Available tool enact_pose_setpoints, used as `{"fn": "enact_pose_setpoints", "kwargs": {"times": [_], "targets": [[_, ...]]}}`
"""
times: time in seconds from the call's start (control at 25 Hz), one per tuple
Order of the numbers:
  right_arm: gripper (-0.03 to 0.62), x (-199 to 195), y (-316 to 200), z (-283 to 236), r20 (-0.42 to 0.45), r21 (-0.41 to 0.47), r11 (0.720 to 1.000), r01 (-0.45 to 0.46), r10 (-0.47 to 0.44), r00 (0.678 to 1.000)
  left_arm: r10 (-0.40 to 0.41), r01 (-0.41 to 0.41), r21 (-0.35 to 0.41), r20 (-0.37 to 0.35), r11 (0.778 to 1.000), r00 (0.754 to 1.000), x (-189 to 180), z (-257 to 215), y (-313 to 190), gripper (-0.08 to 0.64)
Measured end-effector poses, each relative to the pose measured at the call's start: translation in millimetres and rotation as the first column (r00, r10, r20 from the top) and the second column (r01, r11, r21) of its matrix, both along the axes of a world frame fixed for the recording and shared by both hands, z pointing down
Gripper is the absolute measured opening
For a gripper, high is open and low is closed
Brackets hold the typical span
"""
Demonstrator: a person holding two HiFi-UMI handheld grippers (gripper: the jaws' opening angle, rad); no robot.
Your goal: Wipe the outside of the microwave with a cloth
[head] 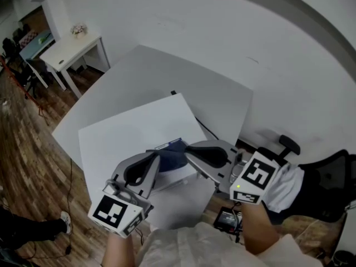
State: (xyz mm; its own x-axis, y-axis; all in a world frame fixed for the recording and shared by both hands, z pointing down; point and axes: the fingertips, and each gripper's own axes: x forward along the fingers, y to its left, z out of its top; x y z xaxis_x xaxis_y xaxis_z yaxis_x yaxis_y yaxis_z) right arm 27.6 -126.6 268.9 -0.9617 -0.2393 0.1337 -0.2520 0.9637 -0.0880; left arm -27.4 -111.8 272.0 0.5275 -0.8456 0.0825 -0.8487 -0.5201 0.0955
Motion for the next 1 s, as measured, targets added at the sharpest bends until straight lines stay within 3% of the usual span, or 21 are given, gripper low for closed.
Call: {"fn": "enact_pose_setpoints", "kwargs": {"times": [0.76,1.0], "targets": [[0.037,6.8,1.7,4.5,-0.01,-0.006,1.0,-0.016,0.016,1.0,0.031,-0.031,-0.009,-0.018,0.999,0.999,8.4,4.0,6.0,0.002],[0.037,7.1,0.4,5.9,-0.013,-0.009,1.0,-0.019,0.019,1.0,0.036,-0.038,-0.013,-0.088,0.999,0.995,4.5,0.3,5.6,0.002]]}}
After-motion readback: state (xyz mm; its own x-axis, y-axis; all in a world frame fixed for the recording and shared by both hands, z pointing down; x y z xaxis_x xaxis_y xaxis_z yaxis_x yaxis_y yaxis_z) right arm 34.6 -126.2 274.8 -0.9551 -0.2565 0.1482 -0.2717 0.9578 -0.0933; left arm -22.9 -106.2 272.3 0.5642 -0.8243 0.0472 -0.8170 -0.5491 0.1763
